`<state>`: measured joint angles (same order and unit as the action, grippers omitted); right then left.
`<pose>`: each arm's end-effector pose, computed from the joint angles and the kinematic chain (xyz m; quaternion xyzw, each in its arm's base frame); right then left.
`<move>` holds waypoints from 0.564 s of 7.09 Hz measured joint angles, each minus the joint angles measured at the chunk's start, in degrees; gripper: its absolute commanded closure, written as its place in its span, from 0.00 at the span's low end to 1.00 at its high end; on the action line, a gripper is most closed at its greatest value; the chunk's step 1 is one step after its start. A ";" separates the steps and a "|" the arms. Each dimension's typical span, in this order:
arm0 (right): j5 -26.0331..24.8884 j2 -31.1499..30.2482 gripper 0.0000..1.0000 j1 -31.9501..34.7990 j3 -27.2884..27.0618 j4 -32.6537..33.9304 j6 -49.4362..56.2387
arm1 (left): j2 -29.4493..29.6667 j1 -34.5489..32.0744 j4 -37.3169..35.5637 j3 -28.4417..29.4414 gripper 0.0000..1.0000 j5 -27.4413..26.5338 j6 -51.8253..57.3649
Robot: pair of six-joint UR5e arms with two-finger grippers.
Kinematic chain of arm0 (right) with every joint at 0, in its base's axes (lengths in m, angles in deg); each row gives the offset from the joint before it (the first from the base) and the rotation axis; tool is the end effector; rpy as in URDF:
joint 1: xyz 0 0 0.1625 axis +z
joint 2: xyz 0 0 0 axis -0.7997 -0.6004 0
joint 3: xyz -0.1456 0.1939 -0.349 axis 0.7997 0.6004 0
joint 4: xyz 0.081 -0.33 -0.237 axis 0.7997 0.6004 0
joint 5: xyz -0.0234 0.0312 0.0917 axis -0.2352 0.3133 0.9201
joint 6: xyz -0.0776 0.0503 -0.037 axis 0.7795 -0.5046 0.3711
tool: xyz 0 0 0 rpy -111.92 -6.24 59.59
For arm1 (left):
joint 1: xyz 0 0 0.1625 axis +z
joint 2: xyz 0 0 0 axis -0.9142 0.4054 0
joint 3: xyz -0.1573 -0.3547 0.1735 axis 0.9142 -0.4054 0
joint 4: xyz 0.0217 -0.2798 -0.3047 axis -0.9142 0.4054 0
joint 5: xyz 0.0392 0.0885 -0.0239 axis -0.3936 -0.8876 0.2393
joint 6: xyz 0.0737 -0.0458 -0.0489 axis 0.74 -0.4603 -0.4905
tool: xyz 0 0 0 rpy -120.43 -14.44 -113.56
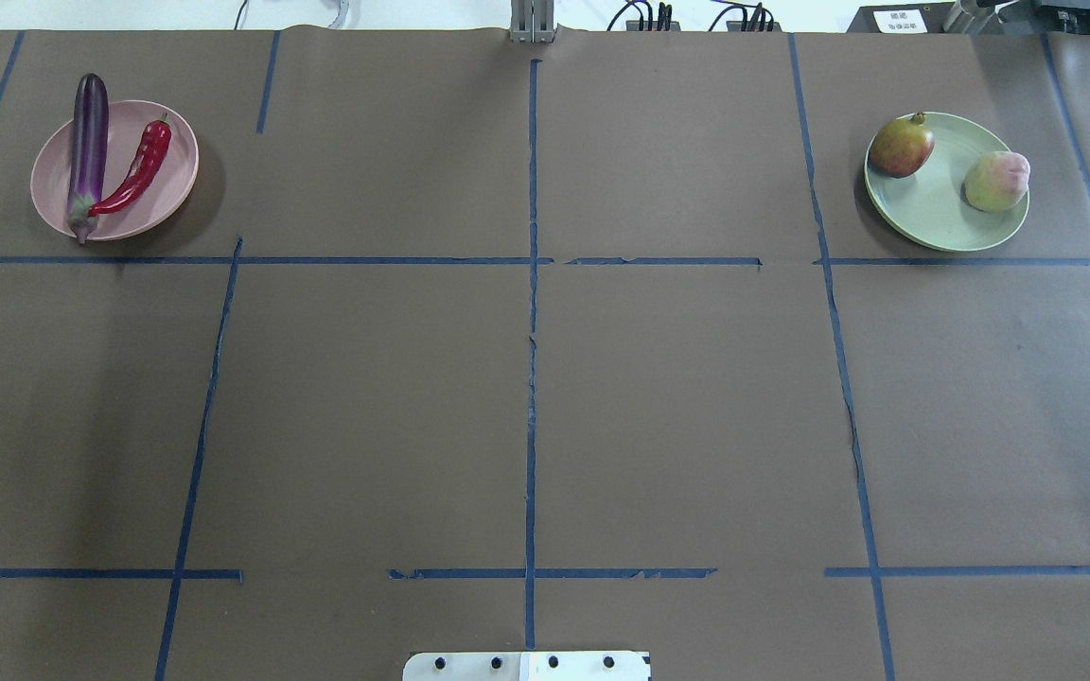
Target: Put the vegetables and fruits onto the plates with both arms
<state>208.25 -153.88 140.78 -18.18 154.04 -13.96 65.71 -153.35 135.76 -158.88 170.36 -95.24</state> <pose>0.0432 -0.4306 0.5962 0.0204 -0.3985 -0.0344 0.9163 -0.0330 -0.5029 0.6687 0.0800 0.4269 0.0272 0.9004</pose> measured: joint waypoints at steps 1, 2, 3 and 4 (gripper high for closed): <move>-0.35 -0.35 0.00 0.14 0.00 0.22 0.35 | -1.11 -0.34 -1.32 -1.25 0.00 -3.22 2.70; -0.55 -0.51 0.00 0.18 0.05 0.31 0.47 | -1.28 -1.04 -6.62 -3.09 0.00 -5.54 6.75; -0.60 -0.59 0.00 0.21 0.11 0.37 0.50 | -1.29 -2.22 -16.17 -6.98 0.00 -6.51 11.66; -0.58 -0.62 0.00 0.22 0.14 0.38 0.51 | -2.26 -3.32 -25.36 -12.50 0.00 -6.99 15.11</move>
<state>207.67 -154.50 140.99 -18.04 154.42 -13.44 63.45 -156.67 110.40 -171.37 163.38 -80.12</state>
